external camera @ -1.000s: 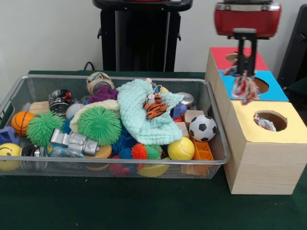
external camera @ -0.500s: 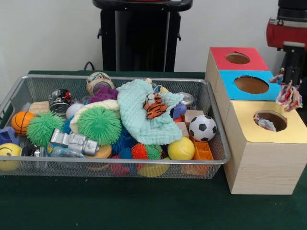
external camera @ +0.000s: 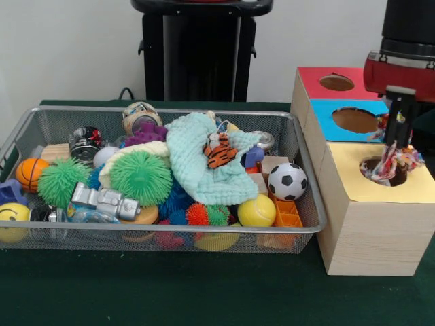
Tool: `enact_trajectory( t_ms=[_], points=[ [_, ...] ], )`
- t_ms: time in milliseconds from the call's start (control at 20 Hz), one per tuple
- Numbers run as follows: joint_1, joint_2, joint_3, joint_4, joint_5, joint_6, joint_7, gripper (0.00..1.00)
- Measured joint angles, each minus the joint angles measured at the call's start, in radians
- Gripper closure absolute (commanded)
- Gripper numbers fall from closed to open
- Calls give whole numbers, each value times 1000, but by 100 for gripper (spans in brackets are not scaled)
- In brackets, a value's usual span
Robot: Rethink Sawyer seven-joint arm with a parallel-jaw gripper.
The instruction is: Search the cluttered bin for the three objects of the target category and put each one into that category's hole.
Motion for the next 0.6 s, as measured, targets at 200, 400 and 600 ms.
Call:
enact_trajectory(
  t_ms=[200,400,600],
  points=[
    [-1,7,-28,-16,9,0,0,100],
    [-2,15,-55,-34,22,-7,0,100],
    [-2,36,-79,-64,28,-24,0,100]
  ],
)
